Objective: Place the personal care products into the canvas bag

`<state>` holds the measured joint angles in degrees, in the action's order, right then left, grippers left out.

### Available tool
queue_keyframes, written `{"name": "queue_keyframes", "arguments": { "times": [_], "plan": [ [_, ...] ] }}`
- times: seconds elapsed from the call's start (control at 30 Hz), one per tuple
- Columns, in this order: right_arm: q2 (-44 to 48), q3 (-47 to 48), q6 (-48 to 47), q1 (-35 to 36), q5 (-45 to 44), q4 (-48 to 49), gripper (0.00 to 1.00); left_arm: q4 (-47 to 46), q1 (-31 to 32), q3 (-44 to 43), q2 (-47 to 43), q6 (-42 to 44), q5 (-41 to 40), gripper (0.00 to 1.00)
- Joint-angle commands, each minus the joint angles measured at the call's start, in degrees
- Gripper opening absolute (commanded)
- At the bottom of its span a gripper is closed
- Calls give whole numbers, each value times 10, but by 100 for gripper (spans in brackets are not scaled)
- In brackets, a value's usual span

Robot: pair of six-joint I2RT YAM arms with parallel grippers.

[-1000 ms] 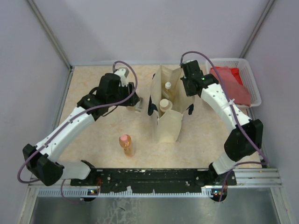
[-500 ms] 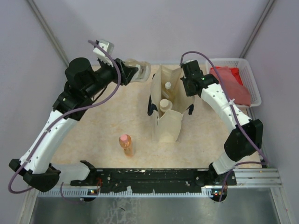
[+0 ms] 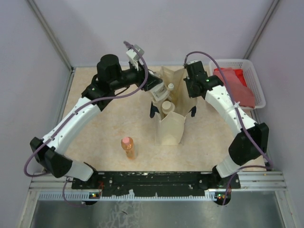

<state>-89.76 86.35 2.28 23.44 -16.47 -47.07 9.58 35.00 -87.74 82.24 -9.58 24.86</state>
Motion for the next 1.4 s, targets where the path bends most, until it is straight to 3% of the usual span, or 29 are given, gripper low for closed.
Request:
{"name": "queue_keyframes", "arguments": {
  "times": [0.0, 0.3, 0.57, 0.9, 1.37],
  "plan": [
    [37, -1, 20, -1, 19, 9, 0, -142, 5, -23, 7, -13, 95, 0],
    [46, -27, 30, -2, 13, 19, 0, -208, 28, -12, 46, -44, 162, 0],
    [44, -22, 36, -2, 11, 20, 0, -208, 52, 17, 52, -39, 174, 0],
    [28, 17, 35, -2, 14, -6, 0, -222, 72, 97, 56, -8, 125, 0],
    [29, 42, 33, -1, 6, -34, 0, -254, 88, 104, 141, 53, 47, 0]
  ]
}}
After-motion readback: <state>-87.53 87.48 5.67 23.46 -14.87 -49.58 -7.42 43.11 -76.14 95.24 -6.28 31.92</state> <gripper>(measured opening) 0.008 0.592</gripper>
